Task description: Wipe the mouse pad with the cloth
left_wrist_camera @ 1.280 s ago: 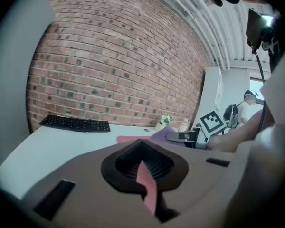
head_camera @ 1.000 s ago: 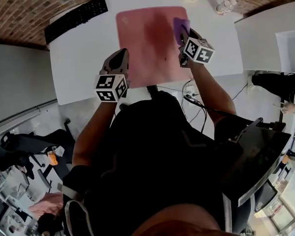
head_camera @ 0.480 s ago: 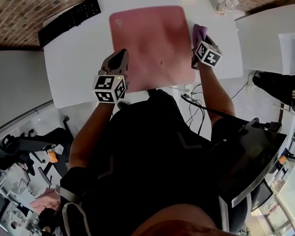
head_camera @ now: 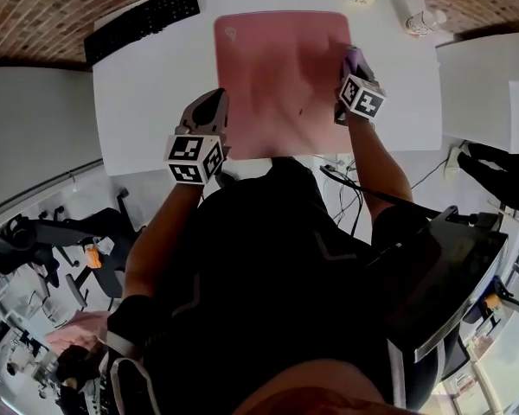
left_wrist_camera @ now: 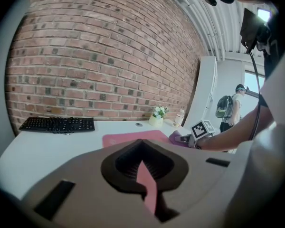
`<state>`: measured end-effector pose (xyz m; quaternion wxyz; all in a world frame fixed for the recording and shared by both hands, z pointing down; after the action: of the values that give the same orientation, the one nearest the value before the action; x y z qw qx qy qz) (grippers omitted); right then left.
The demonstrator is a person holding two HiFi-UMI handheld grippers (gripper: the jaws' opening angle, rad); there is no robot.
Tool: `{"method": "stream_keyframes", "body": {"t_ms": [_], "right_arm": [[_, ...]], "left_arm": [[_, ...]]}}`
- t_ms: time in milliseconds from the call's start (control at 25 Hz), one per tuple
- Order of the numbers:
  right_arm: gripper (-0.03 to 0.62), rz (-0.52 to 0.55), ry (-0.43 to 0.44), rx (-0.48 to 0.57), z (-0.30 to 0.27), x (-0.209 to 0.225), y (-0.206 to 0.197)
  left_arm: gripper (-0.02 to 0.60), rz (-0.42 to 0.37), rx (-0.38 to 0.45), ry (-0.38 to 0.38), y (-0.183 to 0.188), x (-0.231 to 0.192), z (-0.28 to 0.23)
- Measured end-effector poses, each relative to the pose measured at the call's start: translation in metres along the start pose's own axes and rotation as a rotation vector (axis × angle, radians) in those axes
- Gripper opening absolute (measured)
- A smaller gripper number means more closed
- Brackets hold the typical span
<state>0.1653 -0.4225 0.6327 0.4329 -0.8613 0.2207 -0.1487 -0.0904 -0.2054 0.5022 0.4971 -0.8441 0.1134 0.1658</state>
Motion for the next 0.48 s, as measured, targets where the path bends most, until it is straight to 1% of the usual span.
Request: {"method": "stream_keyframes", "body": {"t_ms": [240,480], "right_arm": [[0.058,0.032,0.066,-0.013,-0.008,-0.034,-0.001],[0.058,0.055,0.129,-0.027,-0.013,-0.069,0.0]], "left_arm": [[0.003,0.028,0.025,0.04,0.004,-0.013,0.017],[0.003,0.045,0.04,0.056,-0.001,-0.021,0.033]]}}
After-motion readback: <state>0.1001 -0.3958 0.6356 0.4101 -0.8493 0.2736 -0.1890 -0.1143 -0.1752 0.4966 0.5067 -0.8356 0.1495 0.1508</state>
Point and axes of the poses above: the fingertips, and each gripper's own axes: z backward along the fingers, x to its right, y out of its top, the point moved 1 cm from there along z, backward along the fingers, and after that the axes turned 12 degrees about z, right-handed, at the moved point
